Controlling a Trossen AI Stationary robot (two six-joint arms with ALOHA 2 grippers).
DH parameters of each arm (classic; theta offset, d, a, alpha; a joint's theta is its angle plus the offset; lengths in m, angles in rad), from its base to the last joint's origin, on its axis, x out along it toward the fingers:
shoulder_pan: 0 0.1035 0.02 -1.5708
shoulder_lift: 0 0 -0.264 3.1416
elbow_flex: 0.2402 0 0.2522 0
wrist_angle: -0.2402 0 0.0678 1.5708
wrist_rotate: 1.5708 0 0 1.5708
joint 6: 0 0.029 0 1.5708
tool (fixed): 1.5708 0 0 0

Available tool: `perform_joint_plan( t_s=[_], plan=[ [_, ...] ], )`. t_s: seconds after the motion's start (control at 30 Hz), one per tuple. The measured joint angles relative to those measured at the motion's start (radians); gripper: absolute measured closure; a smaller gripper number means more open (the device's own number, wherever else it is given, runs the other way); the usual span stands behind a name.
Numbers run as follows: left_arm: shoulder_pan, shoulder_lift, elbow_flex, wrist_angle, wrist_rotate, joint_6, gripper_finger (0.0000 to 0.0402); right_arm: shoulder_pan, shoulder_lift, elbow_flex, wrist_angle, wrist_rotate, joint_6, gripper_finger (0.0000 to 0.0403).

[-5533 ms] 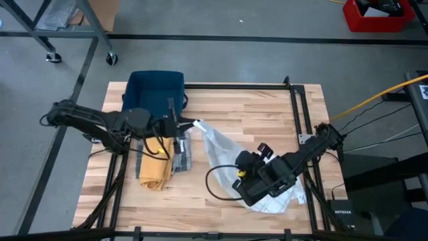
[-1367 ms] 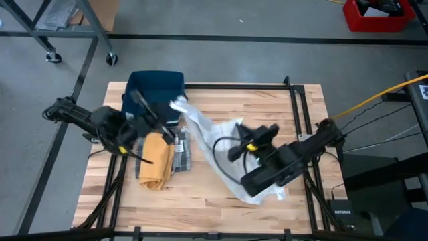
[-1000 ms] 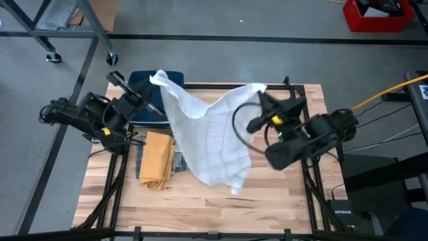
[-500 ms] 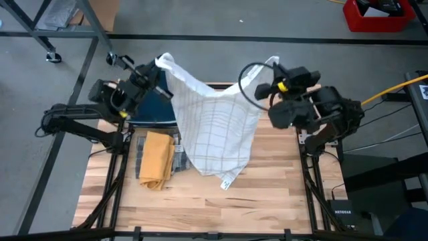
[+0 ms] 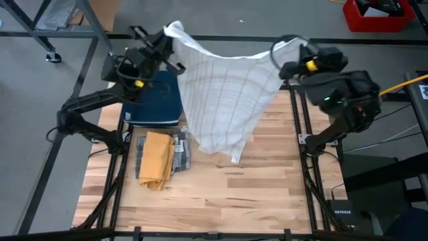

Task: Fold towel
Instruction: Fold the white towel

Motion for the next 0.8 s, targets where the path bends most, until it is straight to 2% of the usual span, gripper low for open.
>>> perform_joint_plan(
  t_s=[0.23,0.47,0.6,0.8],
  plan=[
    [0.073,0.154,0.23,-0.007,0.009,-0.063,0.0401,0.0,-0.095,0.0,0.177,0.005,-0.173,0.0398],
    [0.155,0.271,0.423,-0.189,0.024,-0.207,0.0401,0.0,-0.181,0.001,0.317,-0.013,-0.293,0.0398],
    [0.198,0.313,0.482,-0.241,0.063,-0.286,0.0401,0.001,-0.207,0.001,0.391,-0.029,-0.346,0.0398],
    [0.25,0.342,0.497,-0.235,0.088,-0.383,0.0401,0.001,-0.214,0.001,0.512,-0.038,-0.496,0.0398]
  ],
)
